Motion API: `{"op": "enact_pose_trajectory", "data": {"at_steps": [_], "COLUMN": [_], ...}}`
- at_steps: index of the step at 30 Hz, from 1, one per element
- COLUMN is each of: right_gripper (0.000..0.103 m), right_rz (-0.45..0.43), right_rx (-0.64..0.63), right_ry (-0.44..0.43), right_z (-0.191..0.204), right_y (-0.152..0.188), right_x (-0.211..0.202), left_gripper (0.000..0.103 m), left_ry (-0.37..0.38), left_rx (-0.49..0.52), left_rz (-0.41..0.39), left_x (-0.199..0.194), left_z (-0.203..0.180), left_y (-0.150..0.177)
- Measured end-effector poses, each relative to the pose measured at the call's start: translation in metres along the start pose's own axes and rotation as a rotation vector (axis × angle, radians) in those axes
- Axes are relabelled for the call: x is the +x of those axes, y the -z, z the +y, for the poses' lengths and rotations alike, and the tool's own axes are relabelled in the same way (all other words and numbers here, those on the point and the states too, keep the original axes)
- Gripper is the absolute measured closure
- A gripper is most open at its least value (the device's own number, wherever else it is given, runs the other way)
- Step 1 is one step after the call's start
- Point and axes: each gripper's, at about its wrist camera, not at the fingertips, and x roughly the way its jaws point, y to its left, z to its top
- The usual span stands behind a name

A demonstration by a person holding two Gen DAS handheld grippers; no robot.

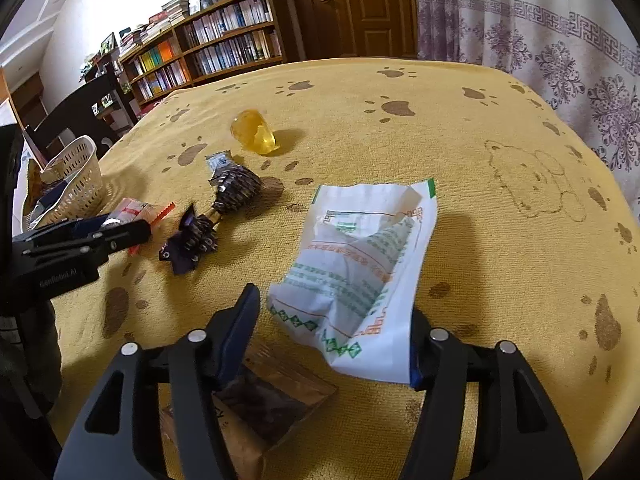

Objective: Organize snacks
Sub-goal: 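Grasp the red-wrapped cake packet with the left tool while the right tool holds the white packet, then carry the cake packet with the left tool into the white basket and release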

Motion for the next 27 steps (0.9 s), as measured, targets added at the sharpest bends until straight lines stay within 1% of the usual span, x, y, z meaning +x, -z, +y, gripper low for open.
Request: {"op": "enact_pose_trajectory", "data": {"at_steps": [6,10,12,17,19,20,21,23,27], "right_gripper": [0.04,0.04,0.04,0.04,0.04,0.04,0.04,0.04,0.04], "right_rz": [-0.006,-0.01,-0.011,-0.012,-0.012,-0.013,-0.013,-0.015,-0.018], "right_rx": [0.008,0.03,0.033,0.033,0.032,0.032,0.031,0.033,0.04], "right_ry": [0.002,0.003,0.003,0.004,0.005,0.006,0.007,0.008,0.008], "right_z": [0.0,-0.004,-0.005,-0.005,-0.005,-0.005,-0.005,-0.006,-0.007], "right_y": [0.0,-0.001,-0.001,-0.001,-0.001,-0.001,-0.001,-0.001,0.0], "right_x": [-0.001,-0.002,-0.001,-0.001,-0.001,-0.001,-0.001,-0.001,-0.002], "left_gripper": [0.048,0.047,0.039,0.036,0.037,0.043,0.045,0.047,0.055], "left_ry": [-0.004,-0.024,-0.038,-0.042,-0.044,-0.051,-0.055,-0.052,-0.077], "left_rx": [0.005,0.012,0.016,0.017,0.018,0.021,0.021,0.014,0.012], "left_rz": [-0.017,0.005,0.018,0.038,0.035,0.033,0.028,0.02,-0.017], "left_x": [-0.005,0.003,0.008,0.018,0.02,0.019,0.018,0.016,0.004], "left_z": [0.0,-0.003,-0.005,-0.004,-0.003,-0.003,-0.003,-0.002,0.0], "left_y": [-0.002,-0.001,0.001,0.006,0.007,0.007,0.007,0.006,0.002]}}
